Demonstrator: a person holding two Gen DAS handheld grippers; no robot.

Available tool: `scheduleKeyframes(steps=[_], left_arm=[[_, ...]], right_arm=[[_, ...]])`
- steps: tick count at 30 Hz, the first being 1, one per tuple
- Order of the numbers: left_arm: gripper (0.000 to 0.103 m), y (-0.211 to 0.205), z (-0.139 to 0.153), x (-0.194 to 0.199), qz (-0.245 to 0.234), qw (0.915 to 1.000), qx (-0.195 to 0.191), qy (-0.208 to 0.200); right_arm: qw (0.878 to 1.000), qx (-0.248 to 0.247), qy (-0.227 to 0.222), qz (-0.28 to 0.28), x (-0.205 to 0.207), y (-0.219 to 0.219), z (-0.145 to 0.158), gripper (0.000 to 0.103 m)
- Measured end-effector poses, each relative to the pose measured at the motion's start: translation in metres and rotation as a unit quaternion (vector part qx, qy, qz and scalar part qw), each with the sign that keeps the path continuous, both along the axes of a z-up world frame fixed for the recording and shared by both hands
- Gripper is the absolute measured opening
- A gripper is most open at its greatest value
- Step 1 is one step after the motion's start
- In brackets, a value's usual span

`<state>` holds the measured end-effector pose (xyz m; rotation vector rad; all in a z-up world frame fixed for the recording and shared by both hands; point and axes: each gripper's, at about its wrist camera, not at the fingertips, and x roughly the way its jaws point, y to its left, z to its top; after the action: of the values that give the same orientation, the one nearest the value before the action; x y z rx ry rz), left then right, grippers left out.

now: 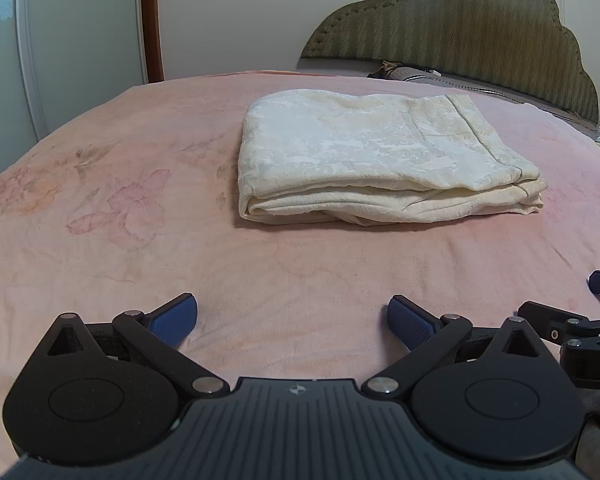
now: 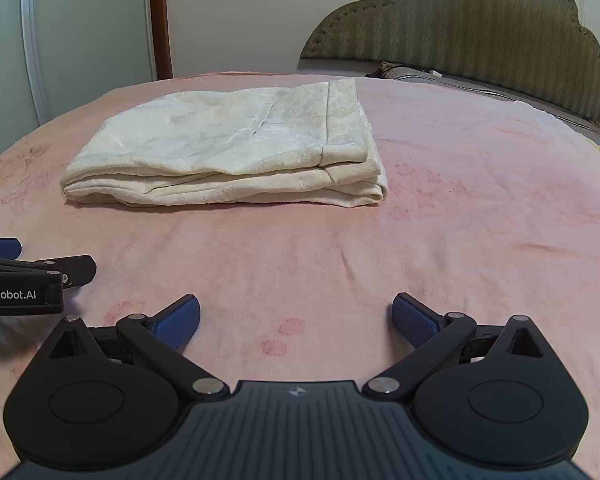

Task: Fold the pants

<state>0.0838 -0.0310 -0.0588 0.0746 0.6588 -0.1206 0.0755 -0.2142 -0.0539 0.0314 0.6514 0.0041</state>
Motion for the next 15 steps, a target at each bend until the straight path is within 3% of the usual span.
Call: scheduleKeyframes(steps=[15], left_arm=[[0.103,0.0004,-0.0005,-0.0007,-0.002,1.0000,-0.003,-0.002]], right_arm=[[1.000,0.006,-0.003,-0.019,-0.0007,-0.0040,-0.0005,0.103]])
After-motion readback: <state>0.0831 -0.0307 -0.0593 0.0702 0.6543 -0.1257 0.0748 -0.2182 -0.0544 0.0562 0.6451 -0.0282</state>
